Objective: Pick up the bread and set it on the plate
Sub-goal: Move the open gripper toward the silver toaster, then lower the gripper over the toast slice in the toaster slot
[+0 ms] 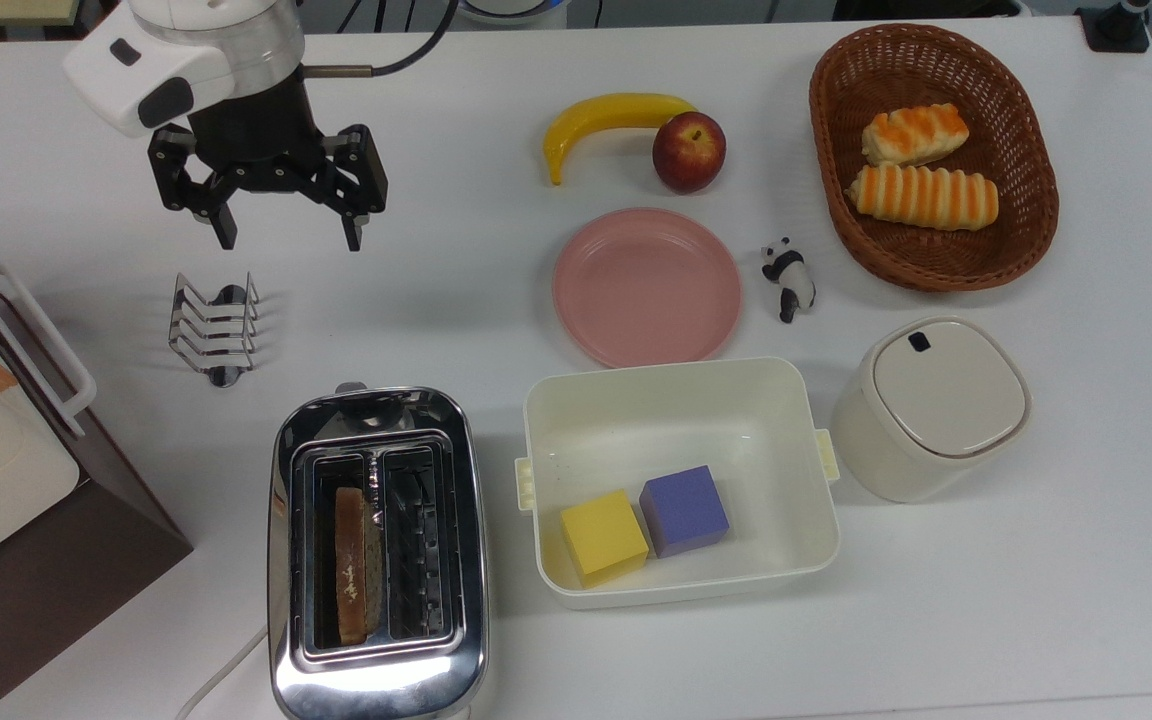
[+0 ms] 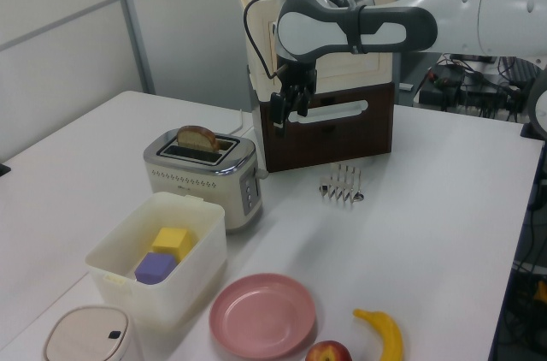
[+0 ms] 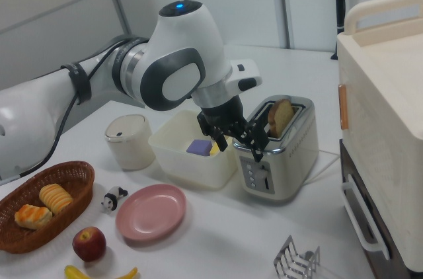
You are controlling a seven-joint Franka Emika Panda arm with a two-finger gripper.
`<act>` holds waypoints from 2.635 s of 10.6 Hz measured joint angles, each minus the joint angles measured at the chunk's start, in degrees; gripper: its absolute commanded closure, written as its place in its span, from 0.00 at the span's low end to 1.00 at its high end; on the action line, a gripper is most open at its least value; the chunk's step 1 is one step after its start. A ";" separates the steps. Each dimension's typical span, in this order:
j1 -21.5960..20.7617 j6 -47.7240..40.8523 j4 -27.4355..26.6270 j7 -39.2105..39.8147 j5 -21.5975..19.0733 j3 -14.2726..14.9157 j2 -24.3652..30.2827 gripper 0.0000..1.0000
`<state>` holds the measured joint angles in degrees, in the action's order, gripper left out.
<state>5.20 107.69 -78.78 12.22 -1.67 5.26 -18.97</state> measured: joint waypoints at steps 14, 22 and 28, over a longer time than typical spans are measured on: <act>-0.18 15.44 -0.38 -0.06 -6.39 -0.55 -2.49 0.00; -3.32 42.77 -1.18 -10.44 -9.24 -0.84 -10.26 0.00; -4.09 49.41 -1.25 -10.48 -9.24 -0.85 -13.47 0.07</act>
<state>1.10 157.10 -80.03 1.74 -10.91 4.40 -32.44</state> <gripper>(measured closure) 0.000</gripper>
